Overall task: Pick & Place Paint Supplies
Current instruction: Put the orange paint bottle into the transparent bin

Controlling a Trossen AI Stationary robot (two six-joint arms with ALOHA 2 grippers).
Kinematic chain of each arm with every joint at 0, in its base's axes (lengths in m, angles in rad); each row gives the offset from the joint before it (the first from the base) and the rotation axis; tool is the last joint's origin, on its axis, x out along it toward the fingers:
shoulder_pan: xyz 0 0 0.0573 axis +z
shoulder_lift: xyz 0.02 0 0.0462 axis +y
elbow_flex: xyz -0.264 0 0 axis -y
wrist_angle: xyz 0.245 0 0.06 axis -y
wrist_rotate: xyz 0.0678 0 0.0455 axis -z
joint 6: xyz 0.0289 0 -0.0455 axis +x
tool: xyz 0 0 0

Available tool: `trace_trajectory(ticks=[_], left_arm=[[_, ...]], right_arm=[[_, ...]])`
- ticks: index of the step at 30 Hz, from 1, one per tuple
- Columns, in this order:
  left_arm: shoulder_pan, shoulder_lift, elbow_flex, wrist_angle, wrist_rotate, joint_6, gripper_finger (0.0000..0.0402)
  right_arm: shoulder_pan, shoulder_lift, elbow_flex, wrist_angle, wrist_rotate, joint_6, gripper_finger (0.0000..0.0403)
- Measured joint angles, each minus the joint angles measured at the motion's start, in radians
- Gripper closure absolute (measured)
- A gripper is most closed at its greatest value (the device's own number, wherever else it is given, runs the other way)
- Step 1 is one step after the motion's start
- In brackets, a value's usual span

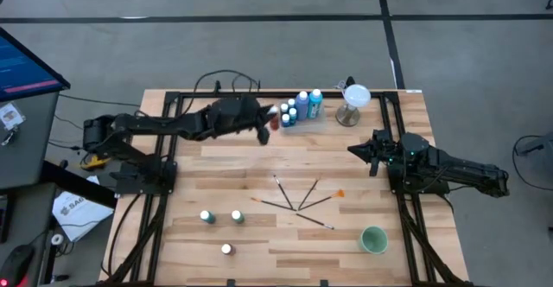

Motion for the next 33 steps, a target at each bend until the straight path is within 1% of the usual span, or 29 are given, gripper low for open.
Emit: trace_trajectory(ticks=[2, 4, 8, 11, 15, 17, 21, 24, 26, 33], left_arm=[[0.012, 0.042, 0.021, 0.102, 0.0, -0.004, 0.0401], [0.012, 0.099, 0.057, 0.157, 0.0, -0.002, 0.0401], [0.002, 0.229, 0.161, 0.184, 0.002, 0.009, 0.0401], [-0.01, 0.321, 0.242, 0.185, 0.001, 0.069, 0.0401], [-0.021, 0.412, 0.311, 0.186, -0.051, 0.138, 0.0401], [-0.022, 0.445, 0.326, 0.195, -0.075, 0.161, 0.0401], [-0.02, 0.496, 0.332, 0.204, -0.085, 0.164, 0.0401], [-0.022, 0.532, 0.332, 0.207, -0.133, 0.166, 0.0401], [-0.022, 0.546, 0.332, 0.213, -0.164, 0.168, 0.0401], [-0.013, 0.569, 0.332, 0.271, -0.181, 0.216, 0.0401]], right_arm=[[0.0, 0.0, 0.0, 0.0, 0.0, 0.0, 0.04], [0.0, 0.0, 0.0, 0.0, 0.0, 0.0, 0.04], [0.0, 0.0, 0.0, 0.0, 0.0, 0.0, 0.04], [0.0, 0.0, 0.0, 0.0, 0.0, 0.0, 0.04], [0.0, 0.0, 0.0, 0.0, 0.0, 0.0, 0.04], [0.0, 0.0, 0.0, 0.0, 0.0, 0.0, 0.04], [0.0, 0.0, 0.0, 0.0, 0.0, 0.0, 0.04], [0.0, 0.0, 0.0, 0.0, 0.0, 0.0, 0.04], [0.0, 0.0, 0.0, 0.0, 0.0, 0.0, 0.04], [0.0, 0.0, 0.0, 0.0, 0.0, 0.0, 0.04]])
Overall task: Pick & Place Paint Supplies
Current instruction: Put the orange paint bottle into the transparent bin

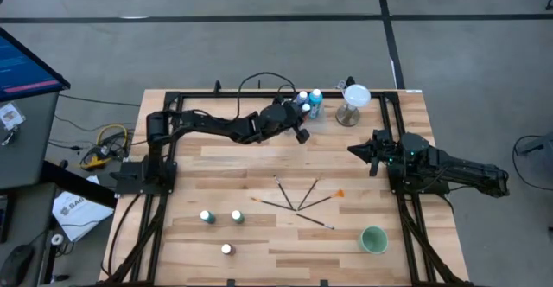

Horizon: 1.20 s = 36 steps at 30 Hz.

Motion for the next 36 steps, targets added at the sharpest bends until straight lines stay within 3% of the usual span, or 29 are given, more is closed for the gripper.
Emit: trace_trajectory(ticks=[36], left_arm=[[0.027, 0.111, -0.039, 0.026, -0.008, -0.067, 0.0401]], right_arm=[[0.0, 0.0, 0.0, 0.0, 0.0, 0.0, 0.04]])
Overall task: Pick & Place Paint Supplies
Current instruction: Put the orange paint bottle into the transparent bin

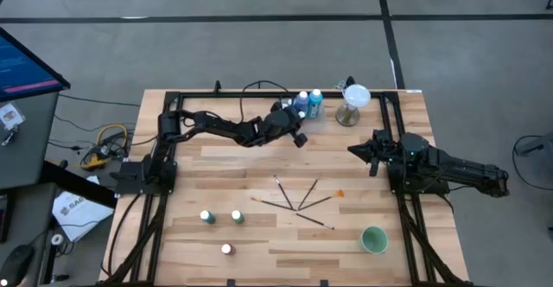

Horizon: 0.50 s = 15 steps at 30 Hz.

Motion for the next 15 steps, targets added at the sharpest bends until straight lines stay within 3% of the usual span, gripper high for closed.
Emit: trace_trajectory(ticks=[15], left_arm=[[0.004, 0.0, -0.018, 0.0, -0.001, -0.02, 0.0389]], right_arm=[[0.0, 0.0, 0.0, 0.0, 0.0, 0.0, 0.04]])
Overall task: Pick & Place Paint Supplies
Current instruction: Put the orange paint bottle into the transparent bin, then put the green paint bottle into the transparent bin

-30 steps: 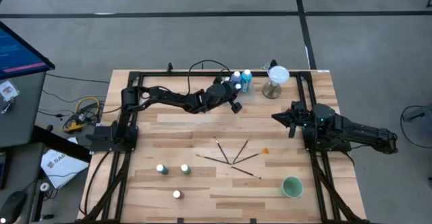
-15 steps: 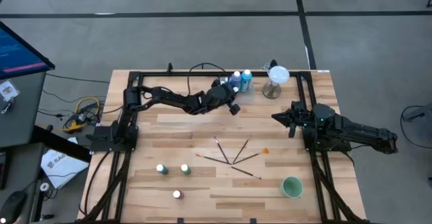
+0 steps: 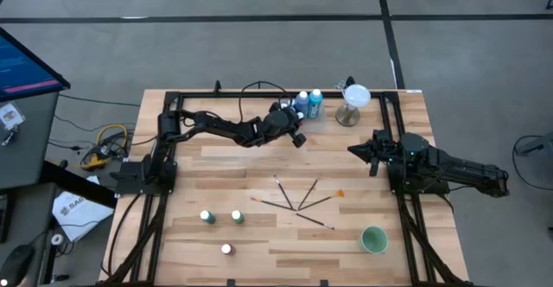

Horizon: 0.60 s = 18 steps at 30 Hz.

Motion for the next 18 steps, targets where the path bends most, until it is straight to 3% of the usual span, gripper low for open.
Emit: trace_trajectory(ticks=[18], left_arm=[[0.004, -0.046, -0.001, -0.019, 0.001, 0.006, 0.0307]], right_arm=[[0.0, 0.0, -0.001, 0.005, 0.0, 0.0, 0.04]])
